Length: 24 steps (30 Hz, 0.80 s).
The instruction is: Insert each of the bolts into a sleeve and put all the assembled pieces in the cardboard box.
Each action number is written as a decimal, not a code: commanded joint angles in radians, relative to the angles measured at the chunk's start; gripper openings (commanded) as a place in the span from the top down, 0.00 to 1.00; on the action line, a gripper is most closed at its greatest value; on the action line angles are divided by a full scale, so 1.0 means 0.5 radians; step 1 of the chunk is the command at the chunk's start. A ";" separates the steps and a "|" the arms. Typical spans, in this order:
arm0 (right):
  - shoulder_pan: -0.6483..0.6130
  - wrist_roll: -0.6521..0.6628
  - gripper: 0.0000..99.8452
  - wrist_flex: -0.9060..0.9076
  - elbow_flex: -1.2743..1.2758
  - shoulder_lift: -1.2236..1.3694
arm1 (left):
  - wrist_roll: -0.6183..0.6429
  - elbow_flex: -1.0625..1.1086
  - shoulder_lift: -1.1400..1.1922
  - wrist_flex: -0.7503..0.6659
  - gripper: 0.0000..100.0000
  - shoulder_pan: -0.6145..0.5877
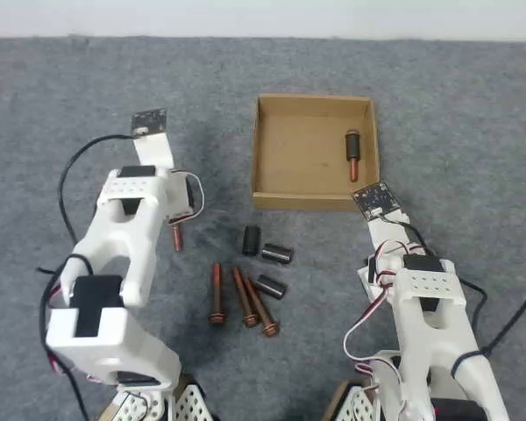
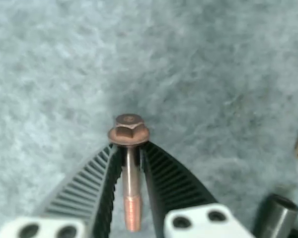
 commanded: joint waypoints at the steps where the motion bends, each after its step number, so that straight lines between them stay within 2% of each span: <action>1: 0.011 -0.028 0.99 -0.048 -0.028 -0.100 | -0.025 0.005 -0.172 -0.046 0.99 -0.058; 7: 0.011 -0.466 0.99 -0.189 -0.055 -0.100 | -0.021 0.063 -0.206 0.000 0.99 -0.068; 12: 0.011 -0.660 0.99 -0.216 -0.160 -0.100 | -0.034 0.275 -0.384 -0.169 0.99 -0.052; 17: -0.014 -0.697 0.99 -0.330 -0.242 -0.087 | -0.034 0.410 -0.500 -0.341 0.99 -0.052; 24: -0.250 -0.697 0.99 -0.664 -0.233 -0.075 | -0.034 0.413 -0.497 -0.353 0.99 -0.052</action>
